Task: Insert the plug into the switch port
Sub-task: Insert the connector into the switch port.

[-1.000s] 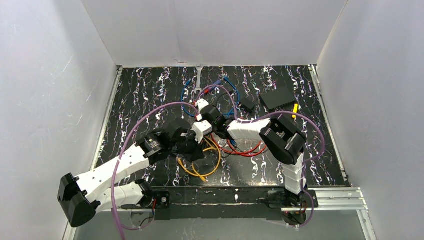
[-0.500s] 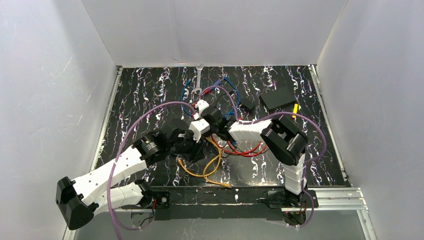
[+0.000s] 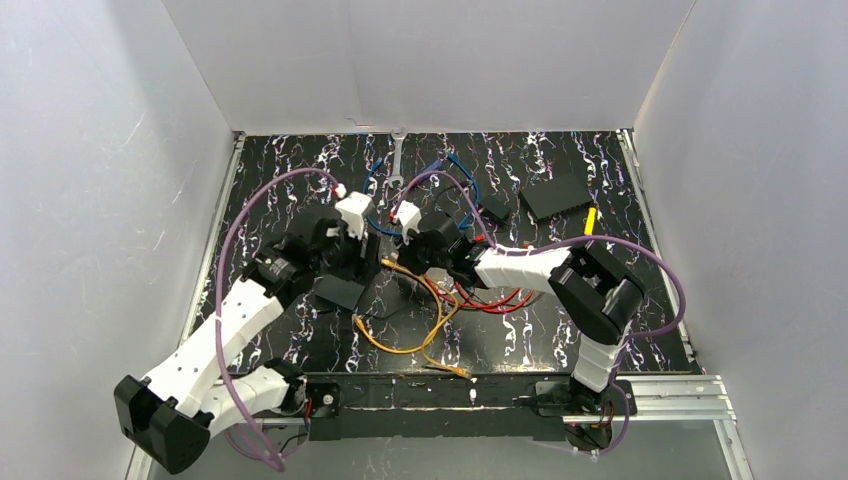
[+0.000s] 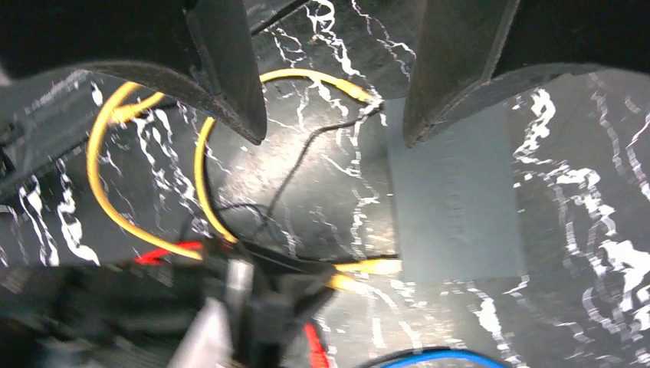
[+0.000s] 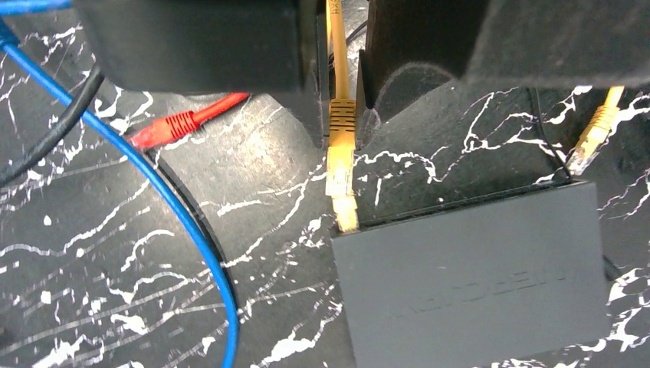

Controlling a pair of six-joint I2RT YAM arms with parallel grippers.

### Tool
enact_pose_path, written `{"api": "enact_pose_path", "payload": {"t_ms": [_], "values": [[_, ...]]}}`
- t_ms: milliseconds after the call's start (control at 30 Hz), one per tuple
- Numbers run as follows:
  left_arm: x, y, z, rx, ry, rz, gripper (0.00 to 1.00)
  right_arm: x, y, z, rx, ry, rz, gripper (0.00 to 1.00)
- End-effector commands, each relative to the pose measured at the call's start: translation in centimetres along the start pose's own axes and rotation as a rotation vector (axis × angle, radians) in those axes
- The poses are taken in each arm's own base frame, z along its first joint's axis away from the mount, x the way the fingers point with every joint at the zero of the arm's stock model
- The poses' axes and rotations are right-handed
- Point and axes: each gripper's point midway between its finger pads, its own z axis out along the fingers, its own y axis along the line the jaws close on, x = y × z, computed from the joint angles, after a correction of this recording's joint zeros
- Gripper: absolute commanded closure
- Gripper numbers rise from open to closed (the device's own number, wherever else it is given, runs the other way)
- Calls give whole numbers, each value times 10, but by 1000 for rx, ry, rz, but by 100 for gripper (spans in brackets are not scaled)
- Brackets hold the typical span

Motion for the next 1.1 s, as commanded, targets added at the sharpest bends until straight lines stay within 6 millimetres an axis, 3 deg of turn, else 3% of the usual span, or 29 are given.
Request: {"api": "enact_pose_path", "payload": {"t_ms": [0, 267, 333, 467, 800, 933, 1067], "values": [[-14, 37, -2, -123, -3, -124, 34, -37, 15, -9, -100, -117, -129, 99], [-19, 97, 7, -269, 20, -312, 23, -44, 33, -1, -226, -113, -216, 99], [-20, 108, 12, -283, 34, -352, 13, -44, 34, 2, -236, -111, -224, 99], [-16, 125, 27, -299, 94, -388, 13, -41, 39, 10, -267, -99, -236, 99], [8, 144, 73, -202, 225, -508, 12, -21, 35, 19, -266, -41, -255, 99], [15, 150, 84, -175, 268, -542, 5, -12, 34, 24, -270, -9, -249, 99], [23, 148, 94, -143, 302, -556, 4, -4, 32, 32, -260, 15, -225, 99]]}}
